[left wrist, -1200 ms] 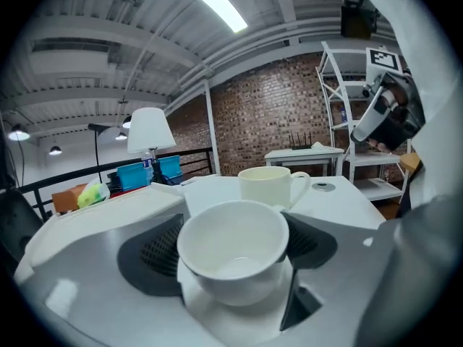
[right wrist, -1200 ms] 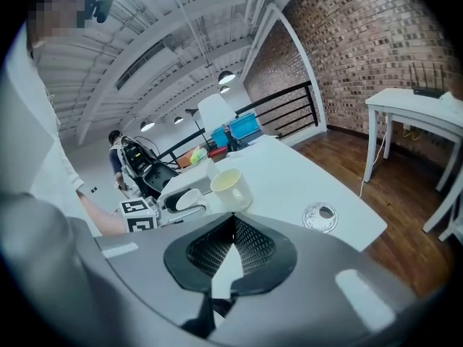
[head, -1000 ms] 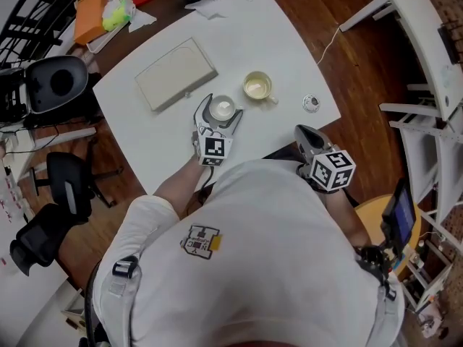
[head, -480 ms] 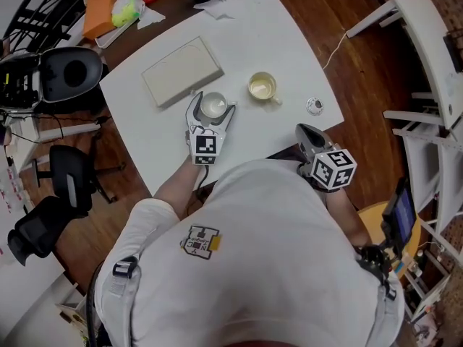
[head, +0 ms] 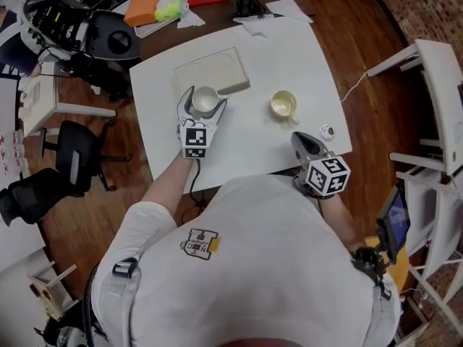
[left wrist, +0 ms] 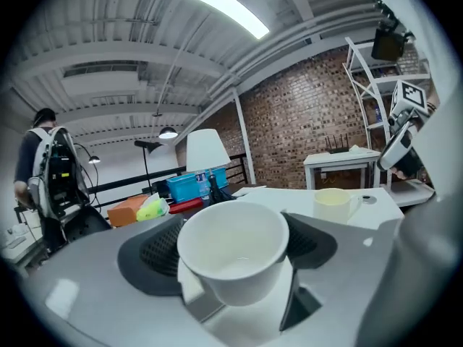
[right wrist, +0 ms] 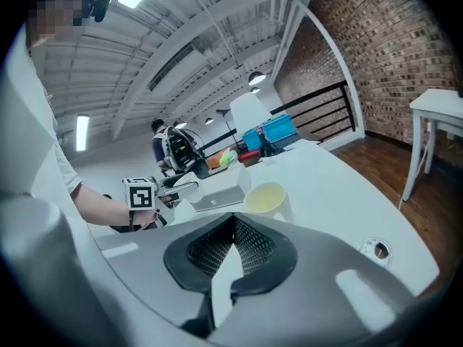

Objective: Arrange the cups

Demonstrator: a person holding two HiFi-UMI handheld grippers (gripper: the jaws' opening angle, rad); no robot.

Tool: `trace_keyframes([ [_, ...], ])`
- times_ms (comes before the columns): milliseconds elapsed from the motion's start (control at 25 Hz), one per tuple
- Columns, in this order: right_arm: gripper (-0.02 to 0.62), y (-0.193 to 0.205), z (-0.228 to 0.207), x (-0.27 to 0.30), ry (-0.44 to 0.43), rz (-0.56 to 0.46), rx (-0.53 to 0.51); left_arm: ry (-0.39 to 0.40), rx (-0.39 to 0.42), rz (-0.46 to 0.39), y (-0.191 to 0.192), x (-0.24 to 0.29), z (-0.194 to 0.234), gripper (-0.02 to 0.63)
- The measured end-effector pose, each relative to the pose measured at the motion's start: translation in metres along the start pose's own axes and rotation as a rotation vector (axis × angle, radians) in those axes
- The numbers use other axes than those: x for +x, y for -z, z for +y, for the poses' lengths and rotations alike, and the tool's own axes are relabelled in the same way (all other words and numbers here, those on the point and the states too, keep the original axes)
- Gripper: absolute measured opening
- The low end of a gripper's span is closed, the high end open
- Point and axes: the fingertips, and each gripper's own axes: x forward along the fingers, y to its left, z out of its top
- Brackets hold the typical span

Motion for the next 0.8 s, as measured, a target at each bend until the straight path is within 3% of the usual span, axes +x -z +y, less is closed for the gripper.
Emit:
trace_keyframes([
  [280,0.0,-0.021,0.044,0.05,-0.112,0.039,-0.136,-0.044,-0.032,0.031,-0.002,-0.004,0.046,0.416],
  [560,0.0,-0.076,0.083,0.146,-0.18,0.058,-0.445,-0.005,-0.04,0.057,-0.001,0.025,0.081,0.416],
  [800,0.0,-0.092,0.097,0.202,-0.172,0.088,-0.503,0.029,-0.069,0.052,-0.001,0.056,0.1,0.415],
])
